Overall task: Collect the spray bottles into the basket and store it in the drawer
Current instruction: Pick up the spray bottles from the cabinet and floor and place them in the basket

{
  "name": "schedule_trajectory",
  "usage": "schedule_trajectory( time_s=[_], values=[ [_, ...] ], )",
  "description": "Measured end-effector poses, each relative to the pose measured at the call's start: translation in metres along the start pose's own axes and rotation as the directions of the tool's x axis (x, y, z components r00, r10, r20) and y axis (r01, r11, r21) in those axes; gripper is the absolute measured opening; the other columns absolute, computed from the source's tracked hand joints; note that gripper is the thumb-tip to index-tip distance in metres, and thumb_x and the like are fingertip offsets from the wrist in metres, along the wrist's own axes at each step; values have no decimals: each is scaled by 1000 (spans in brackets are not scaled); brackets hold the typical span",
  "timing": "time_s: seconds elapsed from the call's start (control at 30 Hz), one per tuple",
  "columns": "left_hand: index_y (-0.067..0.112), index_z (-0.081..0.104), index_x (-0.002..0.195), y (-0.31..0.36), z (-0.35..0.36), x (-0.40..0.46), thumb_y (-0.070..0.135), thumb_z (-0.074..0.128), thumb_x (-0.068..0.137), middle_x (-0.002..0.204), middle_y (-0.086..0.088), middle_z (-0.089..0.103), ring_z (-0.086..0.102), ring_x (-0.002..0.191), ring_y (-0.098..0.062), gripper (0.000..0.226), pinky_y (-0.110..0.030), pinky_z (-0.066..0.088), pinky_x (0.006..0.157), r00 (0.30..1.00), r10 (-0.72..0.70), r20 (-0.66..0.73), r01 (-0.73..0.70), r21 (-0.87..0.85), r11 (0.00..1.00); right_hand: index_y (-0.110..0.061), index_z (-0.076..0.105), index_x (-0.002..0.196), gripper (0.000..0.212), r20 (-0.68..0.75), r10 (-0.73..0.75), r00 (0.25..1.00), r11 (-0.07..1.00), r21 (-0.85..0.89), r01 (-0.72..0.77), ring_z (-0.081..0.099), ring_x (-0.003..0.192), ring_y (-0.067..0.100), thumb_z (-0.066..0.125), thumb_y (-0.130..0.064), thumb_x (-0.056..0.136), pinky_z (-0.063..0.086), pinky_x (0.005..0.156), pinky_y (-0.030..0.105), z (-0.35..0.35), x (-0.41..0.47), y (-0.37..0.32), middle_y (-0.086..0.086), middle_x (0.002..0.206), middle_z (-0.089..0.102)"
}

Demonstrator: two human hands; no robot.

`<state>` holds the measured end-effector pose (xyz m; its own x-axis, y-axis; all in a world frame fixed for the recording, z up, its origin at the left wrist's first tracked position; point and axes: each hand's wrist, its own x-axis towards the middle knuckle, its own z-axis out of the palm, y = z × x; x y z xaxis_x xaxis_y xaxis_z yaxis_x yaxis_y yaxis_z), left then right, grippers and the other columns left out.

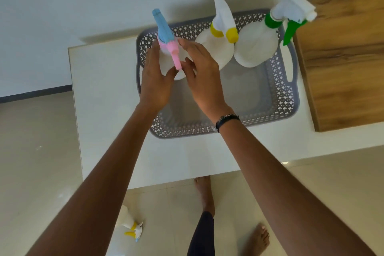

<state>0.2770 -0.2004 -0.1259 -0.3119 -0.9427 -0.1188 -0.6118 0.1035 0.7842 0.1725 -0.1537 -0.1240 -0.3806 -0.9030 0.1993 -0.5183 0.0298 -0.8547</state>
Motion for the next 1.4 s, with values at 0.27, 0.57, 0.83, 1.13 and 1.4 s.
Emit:
schedule_trajectory(
  time_s=[0.27, 0.57, 0.83, 1.13, 1.4],
  values=[
    [9, 45, 129, 37, 16, -121, 3, 51, 87, 131, -2, 50, 47, 122, -16, 43, -32, 53, 90, 984, 49, -170, -61, -67, 996, -2, 58, 123, 28, -149, 154, 977, 987, 70, -145, 63, 101, 14, 50, -4, 96, 53, 88, 20, -74, -122, -8, 10, 111, 63],
    [15, 49, 121, 71, 117, -327, 2, 49, 92, 115, 9, 59, 54, 109, -7, 31, -9, 47, 78, 992, -10, 124, 26, -123, 992, -5, 60, 119, 24, -193, 311, 931, 950, 21, -313, 62, 104, 11, 48, -9, 98, 54, 91, 27, -175, -333, 27, 6, 115, 65],
    [8, 51, 118, 73, 205, -515, -1, 50, 90, 106, 5, 60, 59, 98, -11, 29, -18, 49, 86, 945, -54, 323, 97, -118, 988, -5, 60, 120, 26, -132, 456, 880, 875, -118, -470, 61, 106, 14, 48, -10, 98, 50, 93, 23, -262, -541, 56, 7, 117, 66],
    [12, 49, 119, 42, 242, -652, -2, 45, 90, 115, -3, 62, 59, 104, -18, 33, -30, 51, 90, 780, -60, 623, 59, 22, 998, -10, 61, 119, 25, -154, 659, 736, 718, -160, -677, 58, 98, 8, 47, -12, 98, 40, 82, 4, -294, -717, 77, 3, 115, 65],
    [19, 48, 120, 4, 227, -711, 1, 46, 89, 114, 6, 60, 55, 106, -12, 36, -31, 51, 91, 717, -64, 694, -77, 171, 982, -11, 61, 117, 24, -211, 759, 616, 618, -69, -783, 59, 97, 12, 47, -13, 98, 49, 85, 26, -284, -818, 77, 3, 114, 66]
  ],
)
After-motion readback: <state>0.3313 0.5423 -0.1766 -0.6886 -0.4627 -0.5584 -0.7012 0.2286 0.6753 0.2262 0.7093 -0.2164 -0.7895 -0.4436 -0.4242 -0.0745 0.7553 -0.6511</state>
